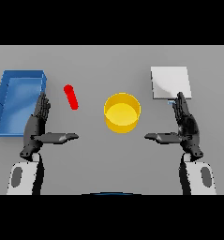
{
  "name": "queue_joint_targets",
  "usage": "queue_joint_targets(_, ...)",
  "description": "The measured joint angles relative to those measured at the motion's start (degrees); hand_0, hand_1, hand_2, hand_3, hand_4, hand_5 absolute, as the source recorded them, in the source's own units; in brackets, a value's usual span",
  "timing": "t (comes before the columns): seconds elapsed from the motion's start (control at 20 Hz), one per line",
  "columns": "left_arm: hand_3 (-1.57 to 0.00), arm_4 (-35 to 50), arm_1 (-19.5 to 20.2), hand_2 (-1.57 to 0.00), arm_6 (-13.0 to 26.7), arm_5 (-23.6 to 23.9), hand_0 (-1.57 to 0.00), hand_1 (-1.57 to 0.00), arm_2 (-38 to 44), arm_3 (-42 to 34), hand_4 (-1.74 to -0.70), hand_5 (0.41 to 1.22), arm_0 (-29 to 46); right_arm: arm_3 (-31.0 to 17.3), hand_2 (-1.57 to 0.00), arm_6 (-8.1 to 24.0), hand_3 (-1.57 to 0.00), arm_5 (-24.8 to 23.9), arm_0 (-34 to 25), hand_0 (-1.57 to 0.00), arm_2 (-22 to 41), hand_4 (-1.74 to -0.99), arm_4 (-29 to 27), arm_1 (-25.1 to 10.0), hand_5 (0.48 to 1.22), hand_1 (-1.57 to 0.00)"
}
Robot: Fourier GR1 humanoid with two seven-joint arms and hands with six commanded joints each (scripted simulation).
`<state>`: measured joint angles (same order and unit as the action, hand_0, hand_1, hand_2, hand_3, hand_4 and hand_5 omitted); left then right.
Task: Pick up the red beaker and tilt it to pour out 1 green nut into yellow bowl. Pick up the yellow bowl and place it on the metallic measuring scale.
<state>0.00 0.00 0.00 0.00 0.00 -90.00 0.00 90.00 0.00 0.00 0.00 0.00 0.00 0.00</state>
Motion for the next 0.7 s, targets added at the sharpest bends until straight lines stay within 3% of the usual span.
queue_joint_targets(0.3,0.0,-0.26,-0.44,0.0,0.2,0.19,0.0,0.0,-0.52,-0.42,-1.2,0.677,0.24,0.21,0.0,-0.16,0.0,0.21,-0.02,0.0,-0.27,-1.177,-0.44,-0.28,0.572,0.0)
queue_joint_targets(0.35,0.0,-2.53,1.23,0.0,-2.14,-0.73,0.0,0.0,-2.38,-3.14,-1.2,0.677,2.88,1.62,0.0,-2.16,0.0,-0.31,1.1,0.0,0.75,-1.178,3.53,-3.24,0.573,0.0)
queue_joint_targets(0.5,0.0,-5.61,2.86,0.0,-0.34,-1.14,0.0,0.0,-5.03,-7.38,-1.2,0.672,4.94,4.14,0.0,-2.75,0.0,-0.3,3.14,0.0,3.52,-1.193,8.23,-5.09,0.582,0.0)
queue_joint_targets(0.7,0.0,-6.32,2.99,0.0,2.26,-1.12,0.0,0.0,-5.85,-8.7,-1.18,0.657,5.05,4.22,0.0,-2.78,0.0,0.33,3.34,0.0,3.66,-1.225,8.06,-5.39,0.59,0.0)
